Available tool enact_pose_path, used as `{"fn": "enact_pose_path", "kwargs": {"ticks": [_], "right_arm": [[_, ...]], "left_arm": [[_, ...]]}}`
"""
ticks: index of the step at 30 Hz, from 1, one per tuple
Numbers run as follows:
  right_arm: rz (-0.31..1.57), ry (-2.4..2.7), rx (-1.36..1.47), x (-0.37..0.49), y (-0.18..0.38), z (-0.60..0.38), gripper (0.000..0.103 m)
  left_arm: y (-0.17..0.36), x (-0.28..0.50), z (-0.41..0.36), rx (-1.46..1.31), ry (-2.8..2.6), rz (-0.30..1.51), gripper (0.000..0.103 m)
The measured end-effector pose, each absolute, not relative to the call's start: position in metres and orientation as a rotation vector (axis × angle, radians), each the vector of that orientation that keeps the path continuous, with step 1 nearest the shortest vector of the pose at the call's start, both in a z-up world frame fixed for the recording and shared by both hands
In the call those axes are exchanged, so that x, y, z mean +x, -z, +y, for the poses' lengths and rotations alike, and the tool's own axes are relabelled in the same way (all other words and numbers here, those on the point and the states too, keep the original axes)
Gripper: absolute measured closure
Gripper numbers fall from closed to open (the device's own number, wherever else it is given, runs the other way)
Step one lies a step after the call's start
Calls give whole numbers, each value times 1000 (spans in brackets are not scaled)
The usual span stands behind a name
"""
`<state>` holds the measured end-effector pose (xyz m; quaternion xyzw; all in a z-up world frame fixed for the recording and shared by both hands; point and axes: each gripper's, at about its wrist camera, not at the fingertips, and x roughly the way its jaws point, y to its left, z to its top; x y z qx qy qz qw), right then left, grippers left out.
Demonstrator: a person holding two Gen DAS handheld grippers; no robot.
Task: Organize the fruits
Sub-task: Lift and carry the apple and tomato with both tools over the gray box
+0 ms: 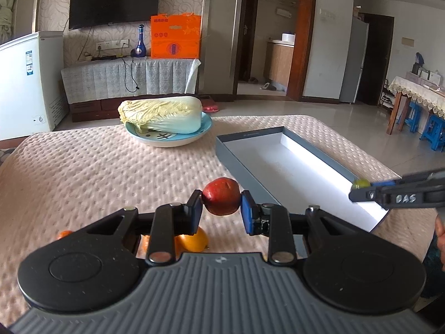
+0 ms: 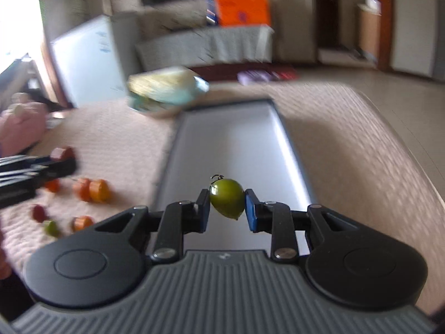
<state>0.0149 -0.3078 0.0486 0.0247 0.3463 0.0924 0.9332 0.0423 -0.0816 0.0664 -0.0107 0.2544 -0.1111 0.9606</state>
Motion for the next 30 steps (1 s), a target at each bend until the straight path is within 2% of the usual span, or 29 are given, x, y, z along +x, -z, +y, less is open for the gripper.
{"fn": "enact_pose_path", "kwargs": {"ticks": [5, 14, 22, 30], "right_arm": [[829, -128, 75, 11, -27, -318, 73], [868, -176, 189, -3, -26, -325, 73], [790, -156, 89, -8, -40, -317, 73], [803, -178, 69, -3, -38, -312, 73]], "left_arm": [[-67, 45, -90, -35, 245, 515, 69], [-65, 47, -112, -8, 287, 515, 69], [-63, 59, -134, 4, 322, 511, 69], [-54, 90, -176, 53, 363, 496, 69]]}}
